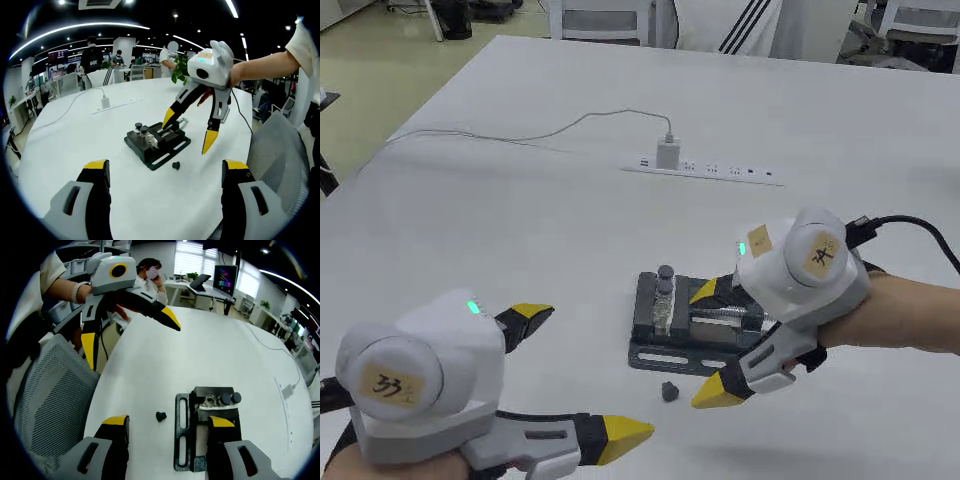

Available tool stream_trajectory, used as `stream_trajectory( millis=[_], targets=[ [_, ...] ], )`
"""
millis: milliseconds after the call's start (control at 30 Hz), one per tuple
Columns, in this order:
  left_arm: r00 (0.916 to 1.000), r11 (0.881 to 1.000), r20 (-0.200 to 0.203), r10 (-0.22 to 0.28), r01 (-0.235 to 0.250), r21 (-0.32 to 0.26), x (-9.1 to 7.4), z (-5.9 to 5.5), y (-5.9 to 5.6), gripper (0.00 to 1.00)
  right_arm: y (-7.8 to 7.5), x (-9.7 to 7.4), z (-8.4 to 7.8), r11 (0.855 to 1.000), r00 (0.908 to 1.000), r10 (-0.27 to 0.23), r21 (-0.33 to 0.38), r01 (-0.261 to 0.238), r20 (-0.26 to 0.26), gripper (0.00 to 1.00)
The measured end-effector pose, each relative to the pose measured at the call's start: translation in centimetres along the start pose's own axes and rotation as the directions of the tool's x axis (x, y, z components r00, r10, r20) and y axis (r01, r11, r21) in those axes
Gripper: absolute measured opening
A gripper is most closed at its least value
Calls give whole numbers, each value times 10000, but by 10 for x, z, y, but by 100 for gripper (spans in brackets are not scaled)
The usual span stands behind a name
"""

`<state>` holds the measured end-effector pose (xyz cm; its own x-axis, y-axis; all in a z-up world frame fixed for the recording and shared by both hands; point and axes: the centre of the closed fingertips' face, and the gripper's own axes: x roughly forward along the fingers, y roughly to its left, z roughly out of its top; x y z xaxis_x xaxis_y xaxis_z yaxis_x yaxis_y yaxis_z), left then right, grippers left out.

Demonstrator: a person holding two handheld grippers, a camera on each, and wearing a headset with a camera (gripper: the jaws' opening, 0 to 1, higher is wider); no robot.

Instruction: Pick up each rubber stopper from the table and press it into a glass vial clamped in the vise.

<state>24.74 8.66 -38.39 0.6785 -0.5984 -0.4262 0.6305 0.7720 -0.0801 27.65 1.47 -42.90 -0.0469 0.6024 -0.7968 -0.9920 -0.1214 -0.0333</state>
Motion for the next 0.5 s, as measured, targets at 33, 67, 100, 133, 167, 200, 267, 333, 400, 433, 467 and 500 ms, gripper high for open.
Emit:
stream_trajectory(
  millis=[33,67,100,133,167,200,267,333,400,433,467,500],
  targets=[
    [10000,10000,5,12,-12,12,0,0,0,91,2,0,0,10000,10000,35,-4,-35,36,59],
    [10000,10000,9,23,-23,10,0,0,0,91,3,1,1,10000,10000,44,-1,-44,69,57],
    [10000,10000,54,27,-27,-27,0,0,0,91,5,2,2,10000,9998,75,-17,-75,166,56],
    [10000,10000,70,26,-26,-52,0,0,0,91,6,3,3,10000,9998,97,-18,-97,197,54],
    [10000,10000,81,30,-30,-57,0,0,0,91,7,4,3,9999,9997,124,-16,-124,200,51],
    [10000,10000,89,31,-31,-79,0,-1,-1,91,7,6,2,9999,9997,139,-4,-139,207,48],
    [9999,9999,89,48,-47,-123,0,-2,-1,91,8,10,1,9998,9995,220,-8,-220,227,42],
    [9999,9998,90,70,-69,-177,-1,-3,-1,91,9,14,0,9995,9993,309,20,-310,228,36],
    [9999,9997,90,77,-75,-219,-1,-5,-1,91,9,18,-2,9991,9991,400,162,-403,170,28],
    [9999,9997,73,79,-77,-246,-2,-6,-1,91,9,21,-3,9985,9988,468,284,-472,151,25],
    [10000,9996,59,76,-74,-268,-2,-7,-1,91,10,22,-3,9980,9986,514,349,-519,144,22],
    [10000,9995,40,75,-74,-291,-2,-8,-1,91,11,24,-3,9976,9984,551,414,-556,121,20]
  ],
)
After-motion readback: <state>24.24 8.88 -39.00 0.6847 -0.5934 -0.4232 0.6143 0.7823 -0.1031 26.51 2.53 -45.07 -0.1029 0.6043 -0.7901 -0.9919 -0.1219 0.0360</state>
